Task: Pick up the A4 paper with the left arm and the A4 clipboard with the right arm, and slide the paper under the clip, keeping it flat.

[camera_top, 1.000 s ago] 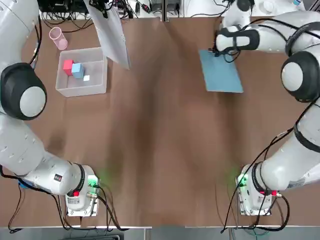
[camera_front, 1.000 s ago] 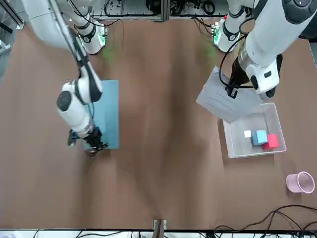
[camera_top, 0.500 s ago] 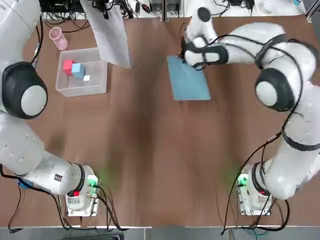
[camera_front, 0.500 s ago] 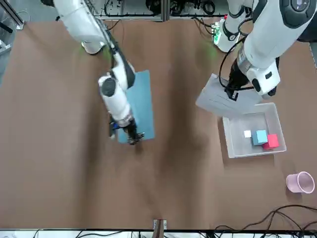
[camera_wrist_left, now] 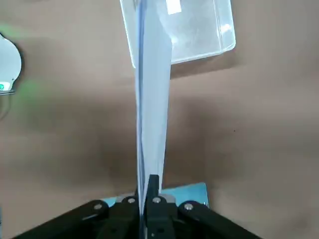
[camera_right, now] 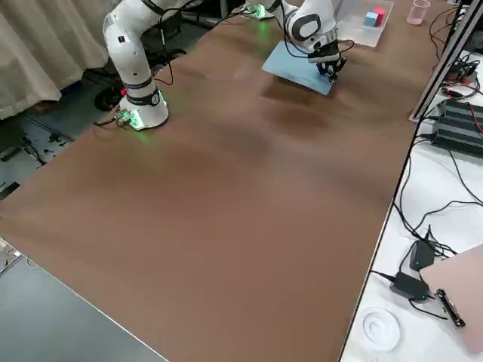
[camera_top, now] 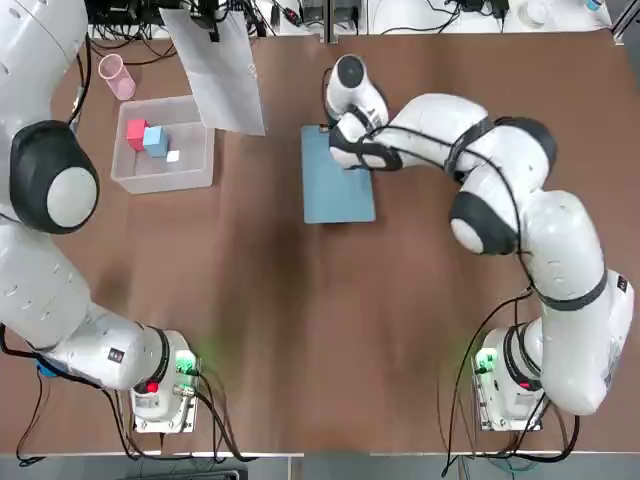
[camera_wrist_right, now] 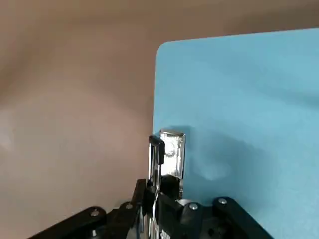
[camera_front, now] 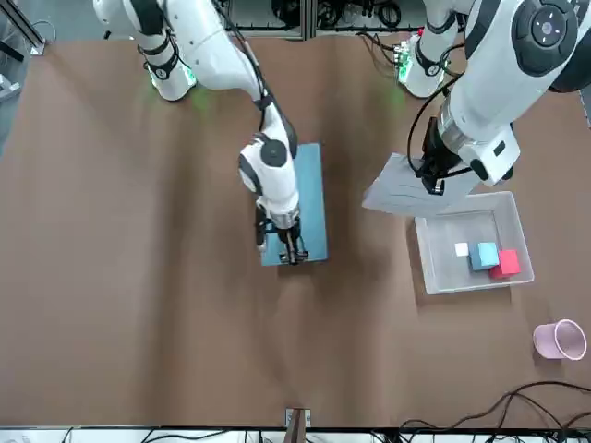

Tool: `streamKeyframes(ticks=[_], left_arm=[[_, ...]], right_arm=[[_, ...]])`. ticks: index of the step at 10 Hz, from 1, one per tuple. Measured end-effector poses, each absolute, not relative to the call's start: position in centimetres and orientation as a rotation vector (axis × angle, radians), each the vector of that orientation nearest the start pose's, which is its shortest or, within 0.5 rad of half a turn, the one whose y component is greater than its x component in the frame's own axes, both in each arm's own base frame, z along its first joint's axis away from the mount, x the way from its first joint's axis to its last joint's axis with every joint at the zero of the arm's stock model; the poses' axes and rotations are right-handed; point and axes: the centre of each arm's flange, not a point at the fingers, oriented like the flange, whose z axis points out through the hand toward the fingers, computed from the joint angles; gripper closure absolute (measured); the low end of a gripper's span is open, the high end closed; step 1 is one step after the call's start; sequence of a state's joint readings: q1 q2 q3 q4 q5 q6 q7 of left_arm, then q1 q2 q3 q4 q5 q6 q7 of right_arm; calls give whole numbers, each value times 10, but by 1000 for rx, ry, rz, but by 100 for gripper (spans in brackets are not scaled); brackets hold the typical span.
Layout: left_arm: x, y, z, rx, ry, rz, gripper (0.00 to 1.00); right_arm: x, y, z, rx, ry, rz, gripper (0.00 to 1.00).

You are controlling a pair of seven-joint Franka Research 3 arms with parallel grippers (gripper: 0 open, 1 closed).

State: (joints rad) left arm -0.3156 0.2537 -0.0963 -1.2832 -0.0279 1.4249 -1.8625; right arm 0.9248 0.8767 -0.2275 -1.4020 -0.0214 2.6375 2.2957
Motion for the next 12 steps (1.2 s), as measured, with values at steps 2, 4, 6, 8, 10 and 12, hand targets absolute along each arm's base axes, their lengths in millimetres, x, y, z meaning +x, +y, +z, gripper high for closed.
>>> streamKeyframes(ticks=[2, 4, 6, 8, 10, 12], left_arm=[[570, -244, 591, -2287, -2025, 149, 99], [575, -246, 585, -2295, -2033, 143, 99], [577, -248, 582, -2298, -2034, 143, 99], [578, -249, 583, -2309, -2040, 135, 99], [578, -253, 584, -2301, -2061, 128, 99], [577, -257, 583, -2298, -2071, 125, 99]], right_arm=[[555, 548, 220, -2029, 1826, -281, 96], [550, 565, 204, -2046, 1839, -318, 96], [544, 577, 187, -2031, 1854, -373, 96], [540, 583, 178, -2025, 1859, -377, 96], [538, 585, 176, -2022, 1862, -376, 90], [540, 585, 179, -2013, 1862, -380, 70]])
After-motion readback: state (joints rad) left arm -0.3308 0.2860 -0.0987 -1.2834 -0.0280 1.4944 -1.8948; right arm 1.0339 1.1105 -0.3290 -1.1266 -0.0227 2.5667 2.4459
